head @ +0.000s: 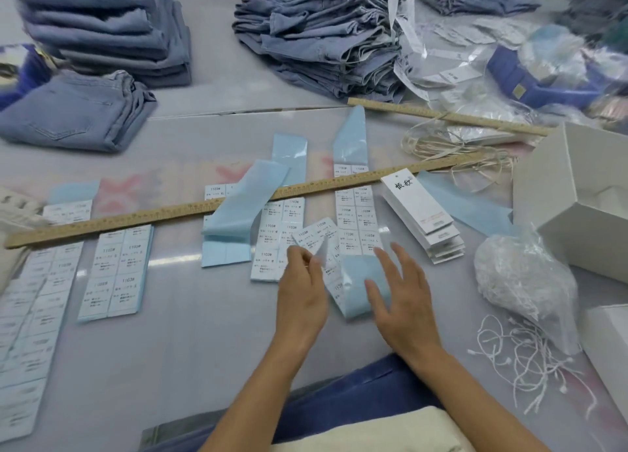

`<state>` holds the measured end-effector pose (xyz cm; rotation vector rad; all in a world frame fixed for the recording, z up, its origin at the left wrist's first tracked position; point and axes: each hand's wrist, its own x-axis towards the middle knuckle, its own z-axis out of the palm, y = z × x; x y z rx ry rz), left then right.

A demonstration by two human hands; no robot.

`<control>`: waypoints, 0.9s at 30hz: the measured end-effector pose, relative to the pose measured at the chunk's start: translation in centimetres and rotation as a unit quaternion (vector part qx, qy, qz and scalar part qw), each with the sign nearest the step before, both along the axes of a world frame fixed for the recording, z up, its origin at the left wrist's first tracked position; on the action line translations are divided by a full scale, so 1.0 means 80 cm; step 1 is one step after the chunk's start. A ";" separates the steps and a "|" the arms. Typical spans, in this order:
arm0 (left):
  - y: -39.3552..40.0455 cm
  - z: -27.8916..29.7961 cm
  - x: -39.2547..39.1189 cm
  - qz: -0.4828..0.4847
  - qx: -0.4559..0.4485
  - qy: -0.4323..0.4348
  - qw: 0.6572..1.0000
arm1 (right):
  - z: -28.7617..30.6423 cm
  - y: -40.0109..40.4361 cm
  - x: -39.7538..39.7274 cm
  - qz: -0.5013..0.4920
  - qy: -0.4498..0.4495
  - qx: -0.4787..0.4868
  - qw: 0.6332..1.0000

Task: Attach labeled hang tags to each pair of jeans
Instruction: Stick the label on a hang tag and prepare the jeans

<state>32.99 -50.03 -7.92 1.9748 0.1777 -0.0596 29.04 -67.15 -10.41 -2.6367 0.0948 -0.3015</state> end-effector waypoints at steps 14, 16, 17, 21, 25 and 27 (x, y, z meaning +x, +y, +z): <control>-0.054 -0.013 0.050 0.053 -0.030 0.001 0.998 | -0.001 -0.035 0.049 0.054 0.153 0.048 0.986; -0.050 -0.017 0.046 0.053 -0.034 0.004 0.998 | 0.004 -0.036 0.058 0.028 0.129 0.041 0.990; -0.050 -0.019 0.044 0.052 -0.041 0.007 0.998 | 0.006 -0.033 0.061 0.021 0.119 0.049 0.991; -0.053 -0.019 0.050 0.043 -0.066 0.009 0.997 | 0.005 -0.015 0.065 0.082 0.146 0.056 0.984; -0.054 -0.016 0.063 0.039 -0.069 0.003 0.997 | 0.005 -0.011 0.077 0.072 0.142 0.086 0.984; -0.049 -0.016 0.065 0.046 -0.074 0.002 0.996 | 0.005 -0.011 0.085 0.054 0.130 0.093 0.986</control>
